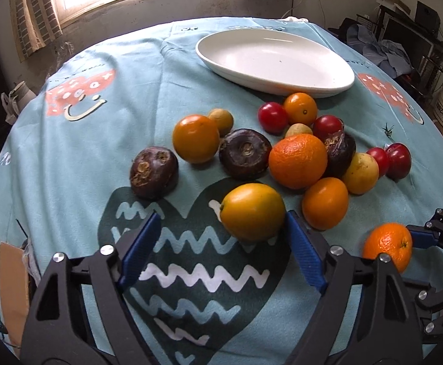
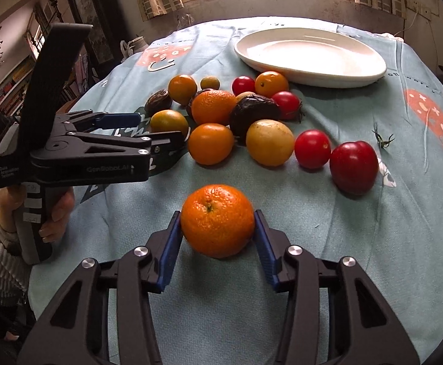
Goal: Organize fruits
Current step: 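Grasp the yellow citrus with the left tool while the right tool grasps the mandarin, then carry both fruits onto the white plate and open both tools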
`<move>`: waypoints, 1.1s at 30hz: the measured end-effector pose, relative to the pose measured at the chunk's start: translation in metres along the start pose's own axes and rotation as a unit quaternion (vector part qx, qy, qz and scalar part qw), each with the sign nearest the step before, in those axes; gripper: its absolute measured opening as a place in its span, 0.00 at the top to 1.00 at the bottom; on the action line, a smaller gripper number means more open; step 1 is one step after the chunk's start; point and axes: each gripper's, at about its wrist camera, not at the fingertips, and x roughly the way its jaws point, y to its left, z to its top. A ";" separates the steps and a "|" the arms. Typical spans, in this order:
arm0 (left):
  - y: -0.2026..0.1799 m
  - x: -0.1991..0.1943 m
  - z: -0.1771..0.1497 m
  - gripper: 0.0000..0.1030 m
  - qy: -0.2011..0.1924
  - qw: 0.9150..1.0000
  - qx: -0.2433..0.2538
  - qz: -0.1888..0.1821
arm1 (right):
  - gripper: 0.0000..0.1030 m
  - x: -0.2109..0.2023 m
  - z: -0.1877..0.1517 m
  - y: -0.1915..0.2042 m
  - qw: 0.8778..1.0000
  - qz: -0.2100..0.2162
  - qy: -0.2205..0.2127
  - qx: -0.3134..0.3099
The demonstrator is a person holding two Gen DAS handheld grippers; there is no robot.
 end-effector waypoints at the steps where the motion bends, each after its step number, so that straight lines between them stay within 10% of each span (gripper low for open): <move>1: 0.000 0.002 0.001 0.28 0.000 1.000 0.001 -0.008 | 0.54 0.000 0.000 0.000 1.000 0.001 0.000 0.000; 4: -0.008 0.006 0.002 0.55 -0.002 0.999 0.021 -0.024 | 0.54 0.001 0.000 0.000 1.000 0.003 0.000 0.001; 7: -0.022 0.006 0.001 0.62 -0.018 0.998 0.054 -0.003 | 0.55 0.000 0.000 -0.002 1.000 0.008 0.000 0.006; 18: -0.003 -0.016 0.009 0.62 -0.025 0.999 0.002 -0.020 | 0.55 -0.025 0.007 -0.015 0.998 0.023 -0.045 0.035; 25: -0.001 -0.028 0.089 0.62 -0.058 0.998 -0.025 -0.015 | 0.55 -0.070 0.075 -0.052 0.990 -0.016 -0.120 0.068; 33: -0.024 0.037 0.155 0.62 -0.034 0.998 -0.027 -0.036 | 0.55 -0.016 0.144 -0.111 0.982 -0.057 -0.127 0.126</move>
